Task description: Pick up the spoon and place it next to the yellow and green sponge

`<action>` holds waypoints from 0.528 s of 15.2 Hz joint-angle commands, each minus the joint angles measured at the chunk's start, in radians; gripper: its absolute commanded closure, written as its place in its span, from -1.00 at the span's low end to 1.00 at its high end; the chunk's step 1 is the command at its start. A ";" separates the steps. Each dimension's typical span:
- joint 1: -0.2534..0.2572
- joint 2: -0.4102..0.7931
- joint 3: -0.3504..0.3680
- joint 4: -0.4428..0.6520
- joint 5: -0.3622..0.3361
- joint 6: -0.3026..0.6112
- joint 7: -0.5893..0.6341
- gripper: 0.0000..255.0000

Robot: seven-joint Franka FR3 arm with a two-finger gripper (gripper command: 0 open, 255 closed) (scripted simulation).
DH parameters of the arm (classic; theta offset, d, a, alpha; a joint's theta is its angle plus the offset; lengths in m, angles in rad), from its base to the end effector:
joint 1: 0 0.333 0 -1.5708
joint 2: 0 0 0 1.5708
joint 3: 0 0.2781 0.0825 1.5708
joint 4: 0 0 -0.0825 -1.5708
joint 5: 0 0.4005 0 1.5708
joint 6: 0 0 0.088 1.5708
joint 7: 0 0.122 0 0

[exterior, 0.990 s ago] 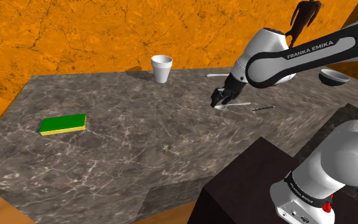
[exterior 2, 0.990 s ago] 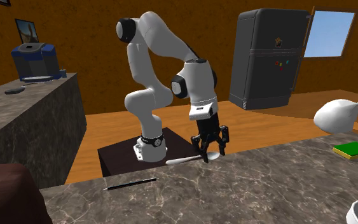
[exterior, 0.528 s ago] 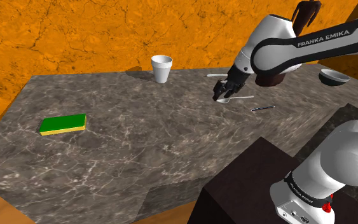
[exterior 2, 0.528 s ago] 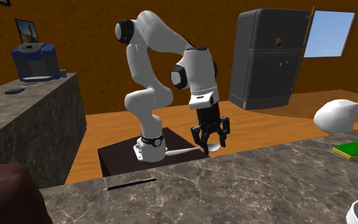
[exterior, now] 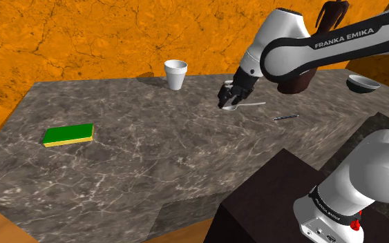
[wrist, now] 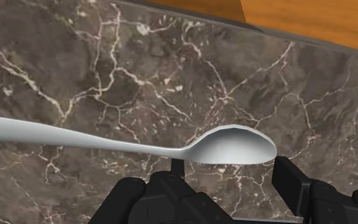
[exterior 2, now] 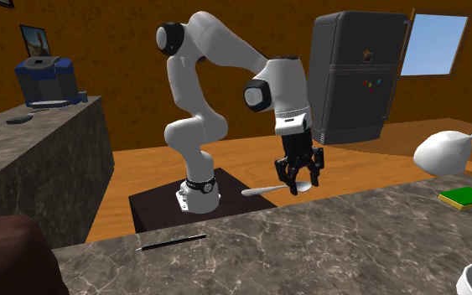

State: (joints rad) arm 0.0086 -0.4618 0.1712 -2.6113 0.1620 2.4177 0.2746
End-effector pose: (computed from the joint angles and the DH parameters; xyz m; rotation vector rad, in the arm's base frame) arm 0.4411 0.0776 0.3717 -2.9983 0.3153 -0.3775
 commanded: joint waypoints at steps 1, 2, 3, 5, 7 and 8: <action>0.008 0.064 0.046 0.050 -0.005 0.019 0.058 1.00; 0.010 0.088 0.067 0.072 -0.011 0.022 0.086 1.00; 0.012 0.113 0.088 0.095 -0.018 0.025 0.115 1.00; 0.015 0.164 0.129 0.145 -0.037 0.029 0.173 1.00; 0.015 0.217 0.168 0.199 -0.065 0.031 0.234 1.00; 0.015 0.245 0.187 0.228 -0.081 0.030 0.265 1.00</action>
State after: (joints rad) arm 0.0237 -0.2391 0.3423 -2.4093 0.0935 2.4510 0.5122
